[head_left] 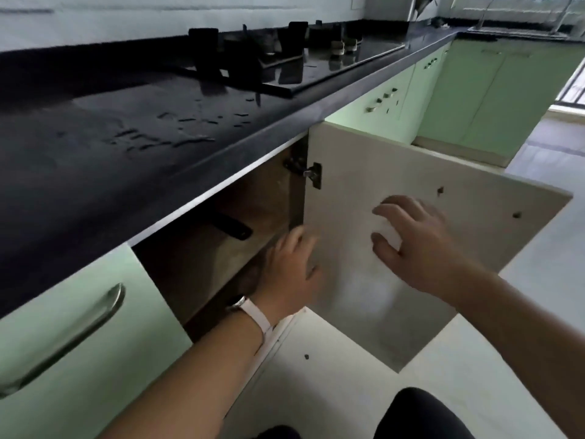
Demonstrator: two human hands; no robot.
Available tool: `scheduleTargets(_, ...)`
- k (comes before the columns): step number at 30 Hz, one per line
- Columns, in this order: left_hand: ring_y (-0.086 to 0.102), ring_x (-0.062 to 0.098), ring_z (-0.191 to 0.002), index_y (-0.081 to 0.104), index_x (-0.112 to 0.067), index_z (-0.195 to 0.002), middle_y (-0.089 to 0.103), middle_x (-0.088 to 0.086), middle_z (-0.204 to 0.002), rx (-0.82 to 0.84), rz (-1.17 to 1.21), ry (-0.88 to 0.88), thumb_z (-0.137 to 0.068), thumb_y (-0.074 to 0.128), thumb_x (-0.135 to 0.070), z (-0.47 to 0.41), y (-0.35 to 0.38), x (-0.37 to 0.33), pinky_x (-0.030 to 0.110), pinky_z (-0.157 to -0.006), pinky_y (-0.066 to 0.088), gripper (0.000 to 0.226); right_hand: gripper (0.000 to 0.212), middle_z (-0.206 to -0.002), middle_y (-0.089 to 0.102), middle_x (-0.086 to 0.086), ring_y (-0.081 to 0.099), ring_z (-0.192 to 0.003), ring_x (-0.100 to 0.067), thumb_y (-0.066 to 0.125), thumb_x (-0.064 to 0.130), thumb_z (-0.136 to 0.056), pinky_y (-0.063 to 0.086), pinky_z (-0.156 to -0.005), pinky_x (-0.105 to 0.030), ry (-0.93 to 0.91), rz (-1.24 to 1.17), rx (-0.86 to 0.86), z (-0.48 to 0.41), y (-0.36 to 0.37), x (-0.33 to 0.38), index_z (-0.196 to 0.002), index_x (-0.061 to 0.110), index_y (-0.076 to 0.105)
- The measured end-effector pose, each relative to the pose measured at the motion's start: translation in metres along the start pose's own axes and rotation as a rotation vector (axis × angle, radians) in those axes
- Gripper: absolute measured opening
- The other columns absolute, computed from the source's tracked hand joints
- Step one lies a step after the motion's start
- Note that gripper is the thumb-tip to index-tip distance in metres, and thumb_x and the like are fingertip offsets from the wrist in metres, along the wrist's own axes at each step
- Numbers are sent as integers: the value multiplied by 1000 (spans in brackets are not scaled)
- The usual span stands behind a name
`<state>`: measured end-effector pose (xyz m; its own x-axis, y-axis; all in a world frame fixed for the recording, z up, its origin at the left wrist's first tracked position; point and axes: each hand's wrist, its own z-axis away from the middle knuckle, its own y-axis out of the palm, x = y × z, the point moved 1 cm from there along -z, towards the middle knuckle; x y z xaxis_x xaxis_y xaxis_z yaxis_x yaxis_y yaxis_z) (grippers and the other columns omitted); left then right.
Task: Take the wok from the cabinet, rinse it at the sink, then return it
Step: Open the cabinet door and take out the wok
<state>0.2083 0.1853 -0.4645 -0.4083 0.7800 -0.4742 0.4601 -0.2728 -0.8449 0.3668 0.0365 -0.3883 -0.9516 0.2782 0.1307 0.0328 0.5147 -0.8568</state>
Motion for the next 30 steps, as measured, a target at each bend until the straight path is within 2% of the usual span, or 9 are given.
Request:
scheduleTargets(4, 36, 17, -138, 41, -29, -143, 33, -7, -153, -73, 160, -249, -94, 56, -38, 34, -3, 36, 37, -109, 40, 52, 37, -128, 58, -6, 60, -108, -28, 57, 35, -97, 47, -88, -35, 94, -211, 247, -32, 55, 50, -130, 17, 57)
scheduleTargets(6, 43, 16, -133, 43, -29, -140, 40, -6, -147, -115, 277, -323, -93, 59, -36, 43, -3, 44, 36, -105, 45, 50, 35, -121, 57, -3, 58, -100, -21, 56, 37, -97, 51, -84, -34, 87, -285, 348, -51, 78, 76, -128, 21, 54)
scheduleTargets(11, 53, 11, -120, 47, -33, -132, 51, -12, -133, -268, 569, -451, -90, 64, -32, 46, -1, 57, 40, -98, 52, 45, 18, -98, 52, 0, 56, -86, -21, 59, 37, -93, 50, -75, -35, 21, -352, 417, -87, 123, 129, -96, 22, 48)
scheduleTargets(13, 57, 10, -115, 49, -36, -127, 54, -13, -124, -334, 730, -546, -92, 64, -24, 44, -2, 61, 37, -96, 52, 40, 19, -97, 52, 2, 55, -86, -19, 59, 38, -93, 46, -74, -32, 20, -365, 427, -95, 136, 139, -100, 22, 51)
scheduleTargets(16, 61, 16, -112, 54, -26, -126, 62, 0, -124, -520, 1066, -723, -94, 60, -9, 35, -2, 69, 35, -93, 52, 37, 29, -98, 54, 1, 53, -86, -17, 61, 35, -93, 40, -72, -29, 5, -358, 460, -102, 147, 145, -116, 17, 56)
scheduleTargets(18, 61, 18, -111, 53, -23, -124, 60, 5, -127, -613, 1237, -809, -94, 55, -5, 27, -3, 73, 32, -90, 50, 35, 25, -93, 58, -1, 58, -84, -21, 63, 29, -92, 39, -68, -28, -14, -349, 445, -105, 149, 145, -110, 13, 59)
scheduleTargets(24, 61, 17, -118, 56, -31, -130, 63, 4, -131, -539, 1445, -789, -96, 49, -20, 12, -4, 86, 38, -104, 45, 37, 22, -85, 57, 6, 55, -76, -16, 67, 28, -89, 39, -64, -27, -73, -360, 357, -102, 155, 141, -105, 14, 62)
scheduleTargets(28, 65, 16, -115, 60, -31, -128, 67, 1, -126, -485, 1440, -737, -98, 50, -23, 9, -7, 90, 39, -105, 47, 32, 22, -84, 64, 4, 62, -72, -18, 68, 29, -88, 52, -63, -33, -99, -408, 348, -91, 157, 135, -104, 16, 61)
scheduleTargets(30, 68, 14, -110, 62, -29, -124, 70, 1, -121, -451, 1435, -729, -97, 52, -22, 9, -8, 90, 39, -104, 48, 29, 20, -81, 62, 6, 60, -68, -15, 71, 29, -86, 48, -60, -29, -61, -454, 353, -84, 155, 126, -100, 19, 59)
